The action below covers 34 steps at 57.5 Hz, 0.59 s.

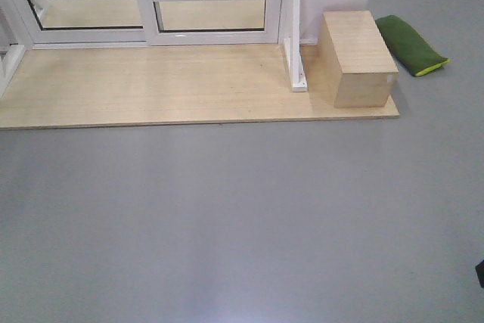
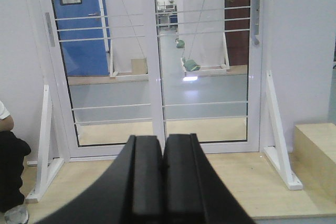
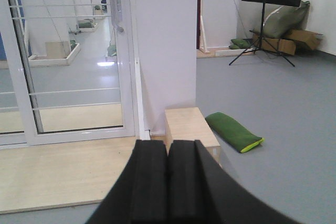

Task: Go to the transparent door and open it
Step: 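Drive the base up to the wooden platform in front of the door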

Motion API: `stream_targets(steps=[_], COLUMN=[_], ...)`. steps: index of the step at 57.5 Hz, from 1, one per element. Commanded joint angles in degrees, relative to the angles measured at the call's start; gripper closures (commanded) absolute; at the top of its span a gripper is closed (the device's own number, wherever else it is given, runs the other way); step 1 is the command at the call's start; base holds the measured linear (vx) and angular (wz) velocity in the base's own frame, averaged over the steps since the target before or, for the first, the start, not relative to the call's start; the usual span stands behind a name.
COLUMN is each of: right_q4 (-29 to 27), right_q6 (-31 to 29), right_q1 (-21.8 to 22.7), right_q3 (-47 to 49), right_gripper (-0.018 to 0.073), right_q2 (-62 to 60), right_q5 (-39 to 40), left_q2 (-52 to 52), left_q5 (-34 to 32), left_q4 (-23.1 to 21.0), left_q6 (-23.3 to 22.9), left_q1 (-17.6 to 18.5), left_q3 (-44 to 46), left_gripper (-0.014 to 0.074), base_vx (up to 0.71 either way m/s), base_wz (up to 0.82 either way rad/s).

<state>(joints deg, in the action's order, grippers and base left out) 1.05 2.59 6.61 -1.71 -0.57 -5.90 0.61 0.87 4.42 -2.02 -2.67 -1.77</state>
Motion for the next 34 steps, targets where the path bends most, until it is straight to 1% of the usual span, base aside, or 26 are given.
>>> stream_targets(steps=[1,34], right_q4=[0.5,0.5], right_q6=[0.0,0.0], right_q1=[0.2,0.2], right_q3=[-0.3,-0.3], right_gripper=[0.0565,0.0565], right_q2=[-0.9,-0.9], right_q5=[4.5,4.5], left_q2=[0.3,0.3], left_q5=[-4.5,-4.5], left_q4=[-0.2,-0.2], left_q6=[-0.3,-0.3], left_q1=[-0.1,-0.1], left_q3=[-0.9,-0.9], left_gripper=[0.0603,0.0603], base_vx=[0.52,0.53], base_wz=[0.17,0.15])
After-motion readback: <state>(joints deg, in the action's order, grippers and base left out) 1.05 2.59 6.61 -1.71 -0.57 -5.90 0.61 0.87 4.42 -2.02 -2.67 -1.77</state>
